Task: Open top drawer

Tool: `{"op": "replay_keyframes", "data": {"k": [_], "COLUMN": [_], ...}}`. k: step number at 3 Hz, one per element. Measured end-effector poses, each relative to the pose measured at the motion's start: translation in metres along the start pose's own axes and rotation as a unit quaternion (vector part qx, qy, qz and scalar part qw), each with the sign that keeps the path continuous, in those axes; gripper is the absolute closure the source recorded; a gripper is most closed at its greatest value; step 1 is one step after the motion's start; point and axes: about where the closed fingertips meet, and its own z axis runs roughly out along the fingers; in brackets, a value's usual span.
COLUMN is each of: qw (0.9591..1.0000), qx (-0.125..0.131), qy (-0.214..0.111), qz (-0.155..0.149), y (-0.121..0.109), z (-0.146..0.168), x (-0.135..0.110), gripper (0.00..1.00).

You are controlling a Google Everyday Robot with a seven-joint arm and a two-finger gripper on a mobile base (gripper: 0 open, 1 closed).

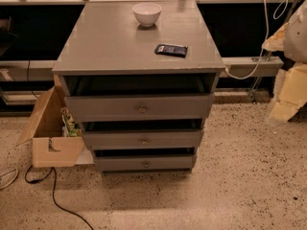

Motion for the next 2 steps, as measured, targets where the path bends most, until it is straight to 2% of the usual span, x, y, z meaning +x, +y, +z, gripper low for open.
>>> {"op": "replay_keyframes", "data": {"k": [1, 2], "qw": [1.0000, 0.9997], "qx": [0.000, 0.009], "qy": [0.000, -0.020], "qz": [0.000, -0.007], "y": [0.000, -0.001], "z": [0.000, 0.020], "x": [0.000, 0.000], "gripper": [0.00, 0.00]}}
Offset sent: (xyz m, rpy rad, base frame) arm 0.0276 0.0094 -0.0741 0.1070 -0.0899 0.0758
